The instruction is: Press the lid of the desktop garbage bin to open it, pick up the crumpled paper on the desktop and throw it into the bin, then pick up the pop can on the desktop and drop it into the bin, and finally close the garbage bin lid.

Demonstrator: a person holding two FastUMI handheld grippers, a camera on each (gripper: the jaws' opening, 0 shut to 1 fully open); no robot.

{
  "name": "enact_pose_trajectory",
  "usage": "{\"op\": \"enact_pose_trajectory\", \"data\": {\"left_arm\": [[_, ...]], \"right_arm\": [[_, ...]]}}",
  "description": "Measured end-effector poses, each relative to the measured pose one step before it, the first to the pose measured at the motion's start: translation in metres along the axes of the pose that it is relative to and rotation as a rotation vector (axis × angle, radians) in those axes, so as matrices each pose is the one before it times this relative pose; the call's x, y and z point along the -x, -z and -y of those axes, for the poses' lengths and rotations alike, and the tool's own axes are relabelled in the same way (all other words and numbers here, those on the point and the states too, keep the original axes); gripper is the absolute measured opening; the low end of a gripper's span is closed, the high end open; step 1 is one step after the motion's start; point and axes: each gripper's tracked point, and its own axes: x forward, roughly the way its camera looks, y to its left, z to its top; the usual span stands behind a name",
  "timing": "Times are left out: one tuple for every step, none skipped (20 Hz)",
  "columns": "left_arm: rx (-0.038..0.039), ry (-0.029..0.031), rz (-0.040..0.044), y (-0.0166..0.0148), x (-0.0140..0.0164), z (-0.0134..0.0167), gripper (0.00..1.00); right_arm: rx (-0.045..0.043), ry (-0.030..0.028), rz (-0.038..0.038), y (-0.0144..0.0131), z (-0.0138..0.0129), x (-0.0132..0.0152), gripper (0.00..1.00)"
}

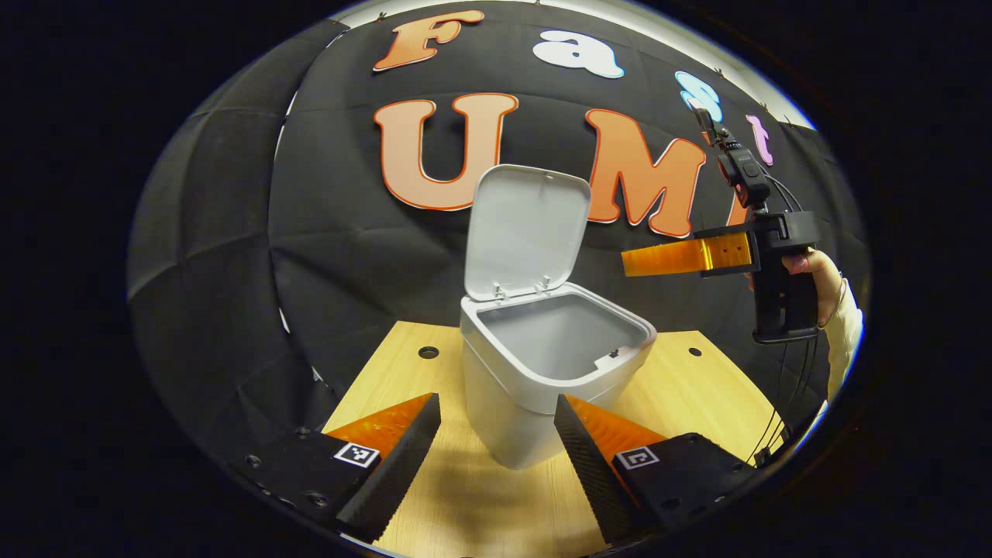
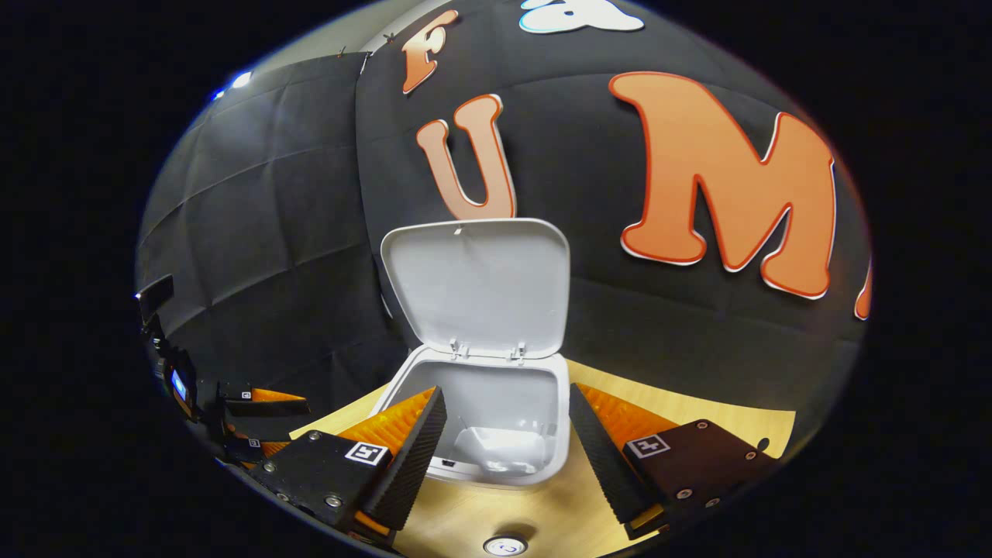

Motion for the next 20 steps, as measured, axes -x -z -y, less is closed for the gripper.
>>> {"op": "enact_pose_trajectory", "data": {"left_arm": [[-0.00556, 0.01278, -0.00159, 0.00042, -0.00130, 0.00677, 0.95], [-0.00448, 0.01464, -0.00403, 0.00139, -0.00087, 0.00698, 0.95], [-0.00266, 0.01667, -0.00491, 0.00111, -0.00211, 0.00777, 0.95], [-0.00337, 0.02084, -0.00692, 0.00330, -0.00254, 0.01030, 0.95], [-0.00432, 0.02015, -0.00904, 0.00256, -0.00165, 0.00958, 0.95], [-0.00664, 0.02004, -0.00511, 0.00210, -0.00227, 0.00956, 0.94], [-0.00759, 0.01590, -0.00434, 0.00053, -0.00141, 0.00902, 0.94], [-0.00730, 0.01580, -0.00524, 0.00241, -0.00266, 0.00892, 0.94], [-0.00212, 0.01636, -0.00448, 0.00119, -0.00327, 0.00803, 0.94], [0.00404, 0.02240, -0.00490, 0.00121, -0.00236, 0.00917, 0.95], [0.00550, 0.02466, -0.00501, 0.00156, -0.00429, 0.01003, 0.95], [0.00213, 0.02447, -0.01018, 0.00339, -0.00341, 0.00973, 0.94], [-0.00048, 0.01812, -0.01003, 0.00318, -0.00423, 0.00819, 0.94], [-0.00135, 0.01709, -0.00700, 0.00351, -0.00478, 0.00768, 0.94], [-0.00231, 0.01626, -0.00909, 0.00423, -0.00548, 0.00763, 0.95], [-0.00314, 0.01997, -0.00653, 0.00389, -0.00481, 0.01018, 0.95], [-0.00474, 0.01689, -0.00818, 0.00477, -0.00580, 0.00795, 0.95], [-0.00735, 0.01580, -0.00997, 0.00503, -0.00687, 0.00815, 0.95], [-0.00945, 0.01095, -0.01534, 0.00532, -0.00537, 0.00637, 0.95], [-0.01203, 0.01144, -0.02042, 0.00669, -0.00608, 0.00646, 0.95]], "right_arm": [[0.00681, 0.01544, 0.01212, -0.00158, 0.00619, 0.00933, 0.96], [0.00552, 0.01584, 0.01037, -0.00090, 0.00614, 0.00846, 0.95], [0.00164, 0.01298, 0.00759, -0.00056, 0.00548, 0.00871, 0.95], [-0.00411, 0.01136, 0.00867, 0.00011, 0.00605, 0.00827, 0.96], [-0.00776, 0.01042, 0.00805, 0.00014, 0.00547, 0.00876, 0.95], [-0.00851, 0.01309, 0.00764, 0.00024, 0.00689, 0.00918, 0.96], [-0.00760, 0.01422, 0.00869, -0.00010, 0.00745, 0.00829, 0.96], [-0.00556, 0.01569, 0.00895, -0.00039, 0.00682, 0.00805, 0.96], [-0.00499, 0.01619, 0.00778, 0.00007, 0.00727, 0.00833, 0.96], [-0.00497, 0.01525, 0.00746, 0.00013, 0.00738, 0.00845, 0.95], [-0.00656, 0.01345, 0.00847, 0.00013, 0.00758, 0.00968, 0.96], [-0.00652, 0.01032, 0.00746, -0.00040, 0.00535, 0.00810, 0.96], [-0.00672, 0.01138, 0.00627, 0.00056, 0.00652, 0.00849, 0.96], [-0.00456, 0.01155, 0.00528, 0.00078, 0.00684, 0.00898, 0.95], [-0.00346, 0.01286, 0.00233, 0.00167, 0.00696, 0.00767, 0.95], [-0.00239, 0.01181, -0.00014, 0.00274, 0.00709, 0.00781, 1.00], [-0.00183, 0.01396, 0.00183, 0.00190, 0.00664, 0.00504, 1.00], [-0.00435, 0.01606, 0.00017, 0.00368, 0.00825, 0.00624, 0.95], [-0.00934, 0.01437, -0.00401, 0.00389, 0.00819, 0.00534, 0.95], [-0.01213, 0.01098, -0.00723, 0.00487, 0.00694, 0.00454, 0.95]]}}
